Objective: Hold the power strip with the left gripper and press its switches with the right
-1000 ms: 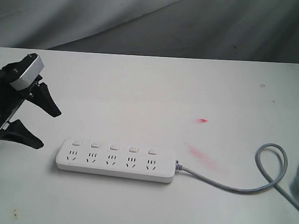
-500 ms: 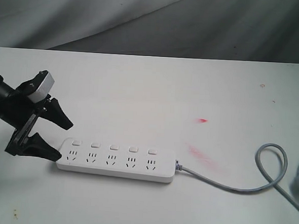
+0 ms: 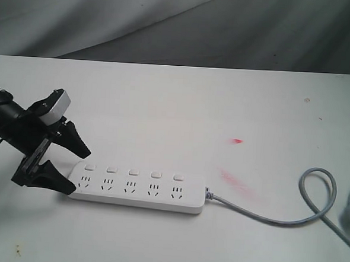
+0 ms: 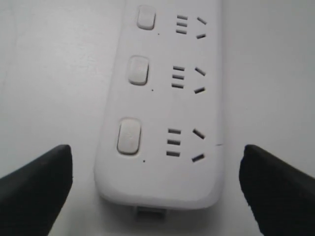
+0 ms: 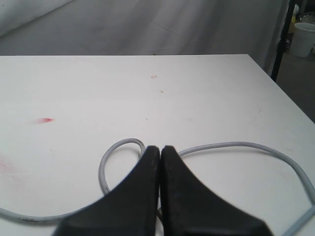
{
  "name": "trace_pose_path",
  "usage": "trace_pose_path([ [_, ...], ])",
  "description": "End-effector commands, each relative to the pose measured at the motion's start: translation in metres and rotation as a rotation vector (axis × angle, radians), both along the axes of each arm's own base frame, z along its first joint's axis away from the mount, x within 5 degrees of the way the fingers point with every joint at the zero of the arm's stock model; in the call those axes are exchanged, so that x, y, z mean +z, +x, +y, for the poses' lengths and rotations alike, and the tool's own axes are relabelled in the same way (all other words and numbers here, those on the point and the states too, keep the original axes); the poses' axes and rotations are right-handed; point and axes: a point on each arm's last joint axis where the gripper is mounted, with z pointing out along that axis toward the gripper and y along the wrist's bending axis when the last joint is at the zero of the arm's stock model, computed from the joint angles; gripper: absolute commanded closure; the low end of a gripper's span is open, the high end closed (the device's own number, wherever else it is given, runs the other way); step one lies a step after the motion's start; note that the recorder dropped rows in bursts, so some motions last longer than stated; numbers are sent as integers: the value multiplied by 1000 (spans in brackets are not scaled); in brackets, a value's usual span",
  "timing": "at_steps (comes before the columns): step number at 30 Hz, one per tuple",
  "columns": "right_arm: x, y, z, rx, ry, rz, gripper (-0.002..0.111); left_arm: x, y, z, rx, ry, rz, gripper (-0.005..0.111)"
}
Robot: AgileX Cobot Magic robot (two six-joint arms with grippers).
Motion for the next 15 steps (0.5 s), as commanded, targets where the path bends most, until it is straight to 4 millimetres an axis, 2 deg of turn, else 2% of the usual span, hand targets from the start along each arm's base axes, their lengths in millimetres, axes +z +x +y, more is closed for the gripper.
trace_pose_path([
  [1, 0, 0, -1, -4, -16, -14, 108, -3, 1, -7, -28, -8, 8, 21],
  [15, 0, 0, -1, -4, -16, -14, 108, -13, 1, -6, -25, -4, 31, 21],
])
